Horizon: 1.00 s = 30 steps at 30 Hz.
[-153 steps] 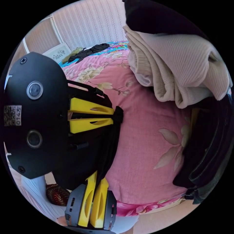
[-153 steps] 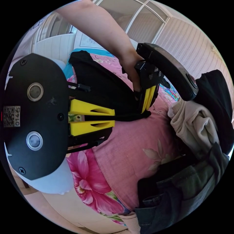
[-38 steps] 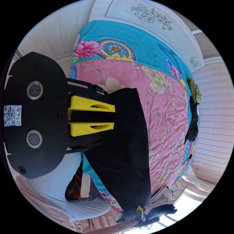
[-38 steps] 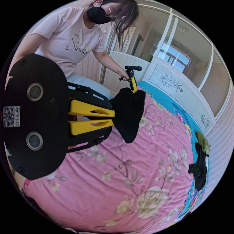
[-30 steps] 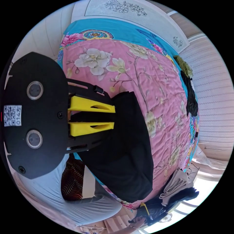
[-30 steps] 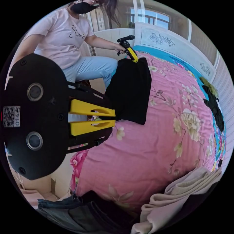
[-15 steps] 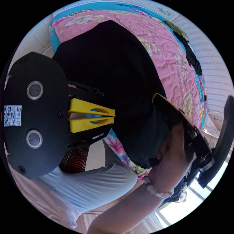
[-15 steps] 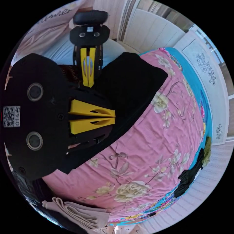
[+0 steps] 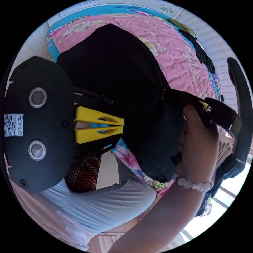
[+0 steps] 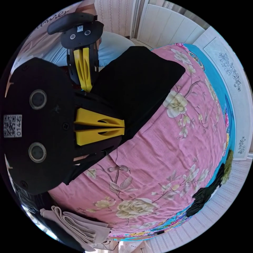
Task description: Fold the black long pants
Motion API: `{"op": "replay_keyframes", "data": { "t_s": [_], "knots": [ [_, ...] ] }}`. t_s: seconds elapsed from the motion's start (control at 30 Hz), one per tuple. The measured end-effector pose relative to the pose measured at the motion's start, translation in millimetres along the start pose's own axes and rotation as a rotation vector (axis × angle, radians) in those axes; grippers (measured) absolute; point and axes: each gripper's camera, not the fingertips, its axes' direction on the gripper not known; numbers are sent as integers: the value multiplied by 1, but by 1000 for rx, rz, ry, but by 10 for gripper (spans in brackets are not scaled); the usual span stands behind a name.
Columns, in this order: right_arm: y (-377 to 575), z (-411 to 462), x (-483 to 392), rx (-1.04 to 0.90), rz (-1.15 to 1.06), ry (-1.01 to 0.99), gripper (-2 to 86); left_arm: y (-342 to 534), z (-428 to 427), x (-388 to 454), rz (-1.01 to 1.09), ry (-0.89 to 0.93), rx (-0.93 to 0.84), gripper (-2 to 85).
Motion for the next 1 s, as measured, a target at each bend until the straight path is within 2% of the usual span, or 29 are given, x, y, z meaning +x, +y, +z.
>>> {"op": "replay_keyframes", "data": {
  "t_s": [0.2,0.33,0.53,0.73,0.87,0.97,1.0],
  "knots": [
    [9,13,17,-29,11,-37,-5,-18,21,18,23,4,2,-10],
    [41,9,36,39,60,-107,-6,-29,32,32,28,-8,-6,-10],
    [167,-40,75,253,212,-135,-5,-47,47,47,21,4,-18,-10],
    [321,-35,138,243,538,-137,22,-71,17,53,13,70,94,-8],
    [383,-11,158,256,666,-216,69,-133,10,69,134,81,121,7],
    [403,-1,169,300,698,-255,70,-188,23,88,199,40,110,33],
    [406,2,172,300,700,-265,67,-210,31,96,218,76,91,38]
  ]
}}
